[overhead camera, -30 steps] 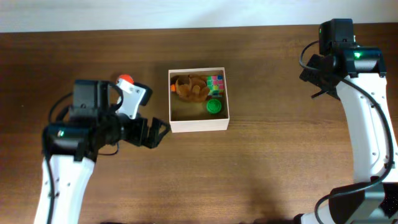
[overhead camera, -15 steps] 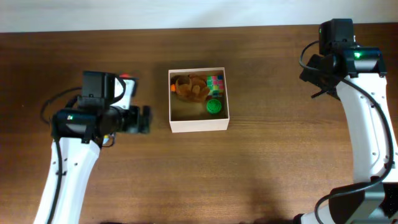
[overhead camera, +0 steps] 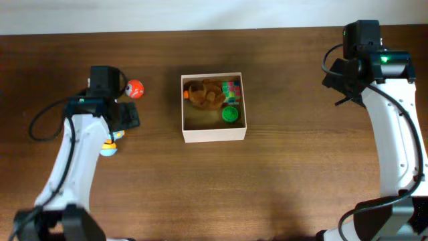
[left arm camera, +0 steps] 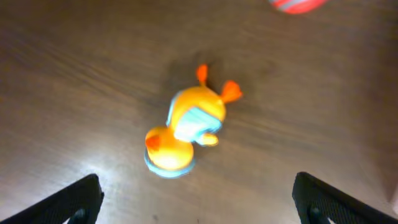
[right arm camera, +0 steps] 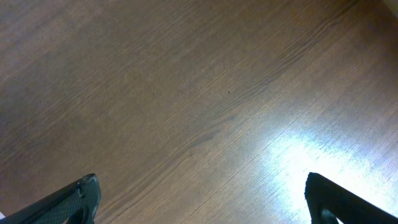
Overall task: Pack container
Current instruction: 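Move the left gripper to the orange-yellow duck toy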
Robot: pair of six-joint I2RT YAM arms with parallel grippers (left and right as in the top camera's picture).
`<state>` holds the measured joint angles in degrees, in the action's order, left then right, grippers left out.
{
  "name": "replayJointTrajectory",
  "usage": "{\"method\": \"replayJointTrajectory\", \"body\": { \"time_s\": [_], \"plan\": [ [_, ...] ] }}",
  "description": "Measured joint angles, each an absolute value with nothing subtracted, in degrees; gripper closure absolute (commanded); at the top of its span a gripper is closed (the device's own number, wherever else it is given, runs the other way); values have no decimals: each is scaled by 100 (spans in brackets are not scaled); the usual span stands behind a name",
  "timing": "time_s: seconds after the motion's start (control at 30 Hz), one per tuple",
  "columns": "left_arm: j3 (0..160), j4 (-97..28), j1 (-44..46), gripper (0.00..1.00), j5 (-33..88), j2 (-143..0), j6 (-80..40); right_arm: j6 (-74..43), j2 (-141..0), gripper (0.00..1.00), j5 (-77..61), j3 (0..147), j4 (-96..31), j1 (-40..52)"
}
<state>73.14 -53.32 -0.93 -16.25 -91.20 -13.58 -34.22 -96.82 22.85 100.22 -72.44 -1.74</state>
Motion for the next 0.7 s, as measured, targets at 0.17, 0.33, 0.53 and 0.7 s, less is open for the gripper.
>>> {"method": "replayJointTrajectory", "body": {
  "time_s": [0.17, 0.33, 0.53, 0.7],
  "plan": [
    [7314, -5301, -460, 1, -1435, -9741, -1485, -3420, -9682, 1, 2283, 10022, -7244, -174],
    [7314, -5236, -683, 1, -1352, -10283, -1527, -3420, -9682, 1, 2285, 10022, -7242, -174],
    [7317, -4928, -716, 1, -1330, -10761, -1553, -3420, -9682, 1, 2283, 10022, -7244, -174],
    [7328, -4609, -716, 1, -1334, -11207, -1568, -3420, -9682, 1, 2283, 10022, -7244, -174]
  ]
}}
